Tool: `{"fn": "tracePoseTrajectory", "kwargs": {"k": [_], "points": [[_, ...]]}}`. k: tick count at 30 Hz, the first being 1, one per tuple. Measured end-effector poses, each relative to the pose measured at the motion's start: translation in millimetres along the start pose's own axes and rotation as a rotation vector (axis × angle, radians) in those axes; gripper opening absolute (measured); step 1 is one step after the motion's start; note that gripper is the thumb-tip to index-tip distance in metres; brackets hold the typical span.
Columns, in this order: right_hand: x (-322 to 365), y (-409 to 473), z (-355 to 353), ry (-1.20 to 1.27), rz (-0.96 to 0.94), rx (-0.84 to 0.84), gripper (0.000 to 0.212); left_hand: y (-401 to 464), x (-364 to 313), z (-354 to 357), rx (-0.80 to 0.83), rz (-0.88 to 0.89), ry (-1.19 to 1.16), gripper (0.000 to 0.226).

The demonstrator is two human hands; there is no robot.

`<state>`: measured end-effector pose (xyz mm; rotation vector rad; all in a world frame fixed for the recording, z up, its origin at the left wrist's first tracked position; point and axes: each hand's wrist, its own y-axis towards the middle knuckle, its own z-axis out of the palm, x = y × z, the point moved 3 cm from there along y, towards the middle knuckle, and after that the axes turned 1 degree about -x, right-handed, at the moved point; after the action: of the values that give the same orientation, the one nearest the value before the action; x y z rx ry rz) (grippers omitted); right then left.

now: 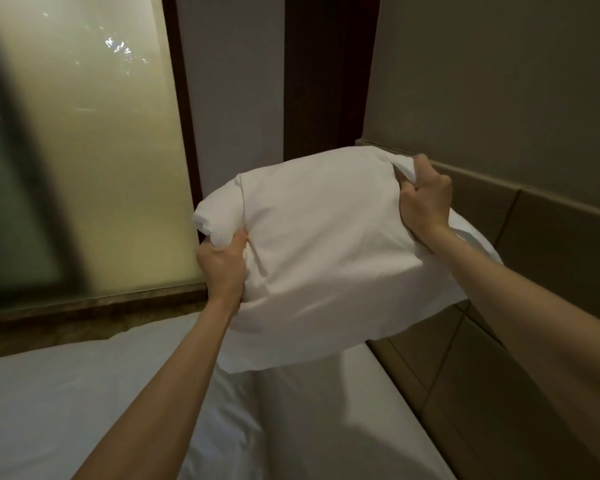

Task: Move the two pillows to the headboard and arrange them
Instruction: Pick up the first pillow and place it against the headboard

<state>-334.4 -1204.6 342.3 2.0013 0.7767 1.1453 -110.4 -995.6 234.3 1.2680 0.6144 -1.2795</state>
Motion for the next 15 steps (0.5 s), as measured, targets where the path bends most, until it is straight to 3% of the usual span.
{"fn": "tracePoseTrajectory", "kwargs": {"k": [5, 8, 10, 12, 15], "points": [[-69.3, 15.9, 19.7, -0.181, -0.161, 0.021, 0.024, -32.6, 101.6, 60.9, 0.080, -0.194, -0.012, 0.016], [-122.2, 0.8, 47.6, -0.383, -0.257, 0.140, 0.026, -64.1, 189.0, 95.6, 0.341, -0.370, 0.174, 0.040], [-161.3, -22.3, 74.8, -0.562, -0.239, 0.303, 0.027, -89.5, 249.6, 103.9, 0.541, -0.551, 0.394, 0.056], [-201.9, -61.5, 105.7, -0.737, -0.211, 0.527, 0.024, -111.1, 295.6, 96.0, 0.632, -0.690, 0.603, 0.061], [-255.2, -151.7, 140.3, -0.867, -0.037, 0.854, 0.026, -123.7, 327.9, 86.5, 0.665, -0.688, 0.669, 0.060]]}}
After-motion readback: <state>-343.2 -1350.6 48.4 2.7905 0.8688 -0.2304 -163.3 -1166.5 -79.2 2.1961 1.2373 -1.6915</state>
